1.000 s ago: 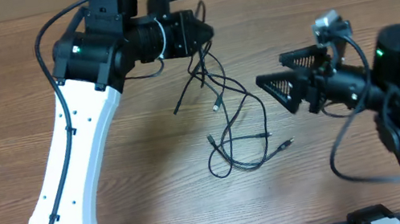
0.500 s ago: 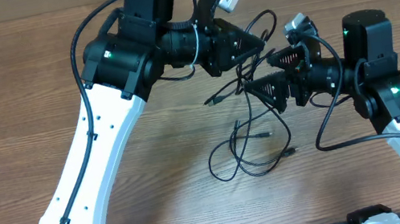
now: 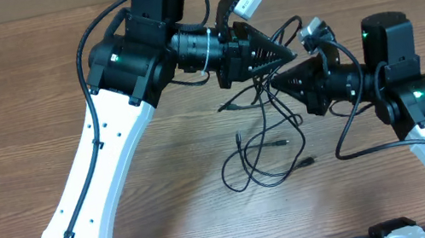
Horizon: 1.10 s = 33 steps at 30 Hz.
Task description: Untangle cables
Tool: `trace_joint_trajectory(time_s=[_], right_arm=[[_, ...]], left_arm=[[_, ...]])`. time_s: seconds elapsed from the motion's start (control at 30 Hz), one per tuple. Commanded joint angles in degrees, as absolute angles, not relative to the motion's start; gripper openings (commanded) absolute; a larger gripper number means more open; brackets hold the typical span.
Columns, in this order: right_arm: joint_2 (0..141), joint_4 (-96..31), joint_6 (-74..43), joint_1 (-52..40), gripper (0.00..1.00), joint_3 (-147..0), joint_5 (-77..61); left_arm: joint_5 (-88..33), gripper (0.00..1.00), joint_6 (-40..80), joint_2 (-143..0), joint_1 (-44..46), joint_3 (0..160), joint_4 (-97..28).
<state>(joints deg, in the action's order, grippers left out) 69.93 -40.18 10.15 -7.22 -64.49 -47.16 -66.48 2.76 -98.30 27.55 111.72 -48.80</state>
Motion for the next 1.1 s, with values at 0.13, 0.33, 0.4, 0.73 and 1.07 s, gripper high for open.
trace_joint_trajectory(time_s=[0.13, 0.33, 0.4, 0.73, 1.07], right_arm=[[70.15, -44.36, 11.46, -7.38, 0.26, -65.21, -47.24], [70.15, -45.45, 12.78, -7.38, 0.88, -65.21, -47.72], [70.15, -45.71, 14.39, -7.38, 0.91, -65.21, -48.97], [71.05, -49.89, 24.12, -7.44, 0.57, -65.21, -54.17], [71.7, -50.94, 24.08, -9.15, 0.04, -65.21, -54.08]], left_arm=[[-69.19, 0.04, 5.19, -98.13, 24.14, 112.01, -46.26], [-68.88, 0.04, 5.19, -98.13, 22.59, 112.01, -46.04], [-68.9, 0.04, 5.43, -98.13, 22.44, 112.01, -46.04], [-73.49, 0.04, 10.79, -98.13, 22.5, 112.01, -40.93], [-65.25, 0.04, 21.06, -98.13, 22.5, 112.01, -38.52]])
